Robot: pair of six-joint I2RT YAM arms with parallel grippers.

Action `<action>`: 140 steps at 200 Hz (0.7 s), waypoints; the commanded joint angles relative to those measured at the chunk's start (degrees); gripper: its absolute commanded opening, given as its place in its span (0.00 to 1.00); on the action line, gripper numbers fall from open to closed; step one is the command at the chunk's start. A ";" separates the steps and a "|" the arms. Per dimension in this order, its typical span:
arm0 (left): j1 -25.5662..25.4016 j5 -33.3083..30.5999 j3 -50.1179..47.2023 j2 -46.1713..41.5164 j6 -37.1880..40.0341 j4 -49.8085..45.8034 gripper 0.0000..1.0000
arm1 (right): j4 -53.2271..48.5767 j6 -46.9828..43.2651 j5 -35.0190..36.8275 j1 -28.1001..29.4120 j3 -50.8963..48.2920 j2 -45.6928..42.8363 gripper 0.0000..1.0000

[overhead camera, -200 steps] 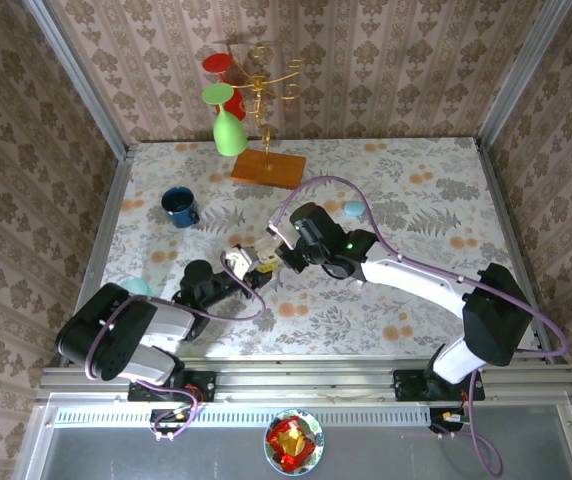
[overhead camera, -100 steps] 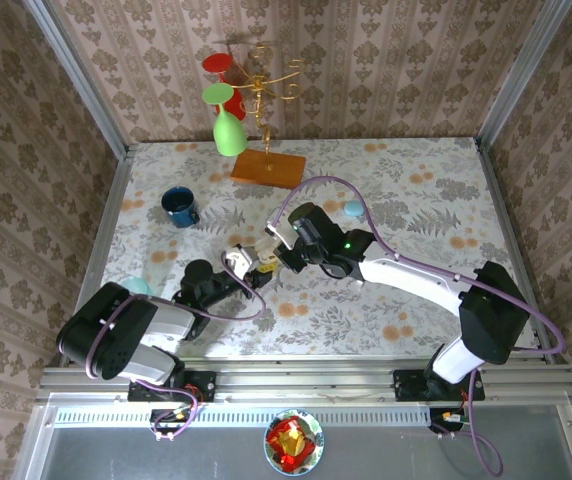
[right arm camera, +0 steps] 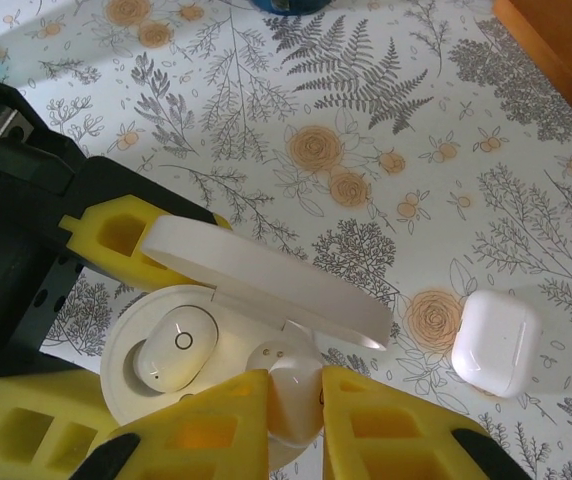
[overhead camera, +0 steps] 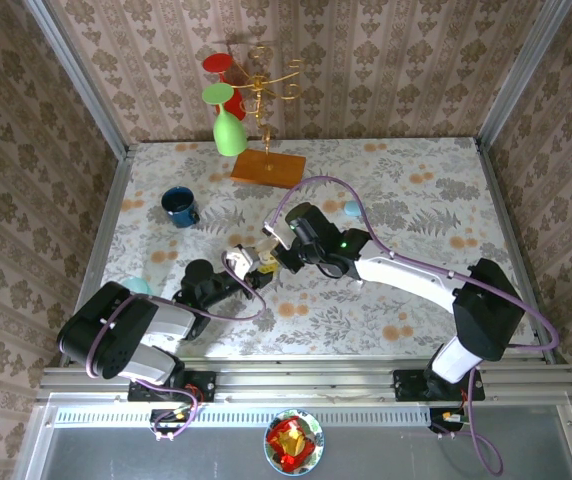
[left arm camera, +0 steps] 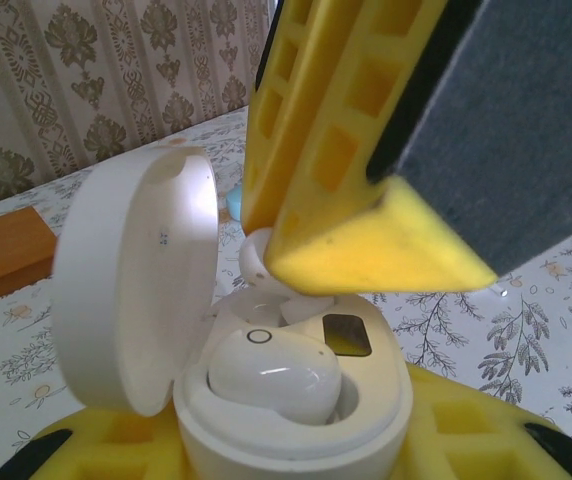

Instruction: Insert the wireless bluetooth earbuds into the charging case

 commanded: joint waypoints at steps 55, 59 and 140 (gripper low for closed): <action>-0.43 0.42 0.73 -0.73 -0.34 2.41 0.01 | -0.65 0.70 -1.91 0.37 1.10 -0.60 0.28; -0.43 0.42 0.73 -0.76 -0.32 2.36 0.01 | -0.63 0.84 -1.78 0.30 1.09 -0.81 0.28; -0.57 0.85 0.54 -1.28 0.09 2.41 0.01 | 6.58 9.57 -9.35 -5.65 -5.53 -10.33 0.52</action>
